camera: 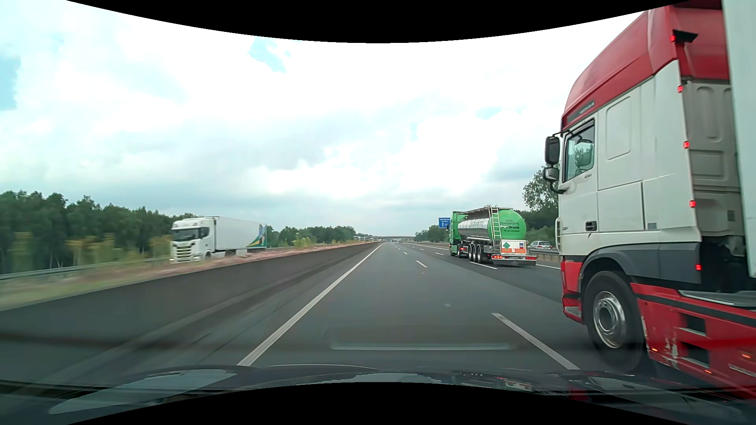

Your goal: Follow the waypoints while adhering to traffic rules and regulations

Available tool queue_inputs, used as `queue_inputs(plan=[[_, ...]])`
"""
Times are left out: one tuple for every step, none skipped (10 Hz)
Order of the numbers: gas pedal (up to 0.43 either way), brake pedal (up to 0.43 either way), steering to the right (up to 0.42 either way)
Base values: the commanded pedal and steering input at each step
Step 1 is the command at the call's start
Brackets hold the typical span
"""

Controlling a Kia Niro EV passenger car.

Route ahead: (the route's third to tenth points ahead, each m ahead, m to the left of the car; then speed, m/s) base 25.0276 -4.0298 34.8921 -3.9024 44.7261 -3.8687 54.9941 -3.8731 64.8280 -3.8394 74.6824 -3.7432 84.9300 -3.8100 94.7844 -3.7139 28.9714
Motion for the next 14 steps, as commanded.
queue_inputs(plan=[[0.248, 0.000, -0.001], [0.248, 0.000, -0.001], [0.248, 0.000, -0.001], [0.248, 0.000, -0.001], [0.248, 0.000, -0.001], [0.248, 0.000, -0.001], [0.260, 0.000, -0.001], [0.260, 0.000, -0.001], [0.260, 0.000, -0.001], [0.260, 0.000, -0.001], [0.260, 0.000, 0.000], [0.260, 0.000, 0.000], [0.260, 0.000, 0.001], [0.260, 0.000, 0.000]])
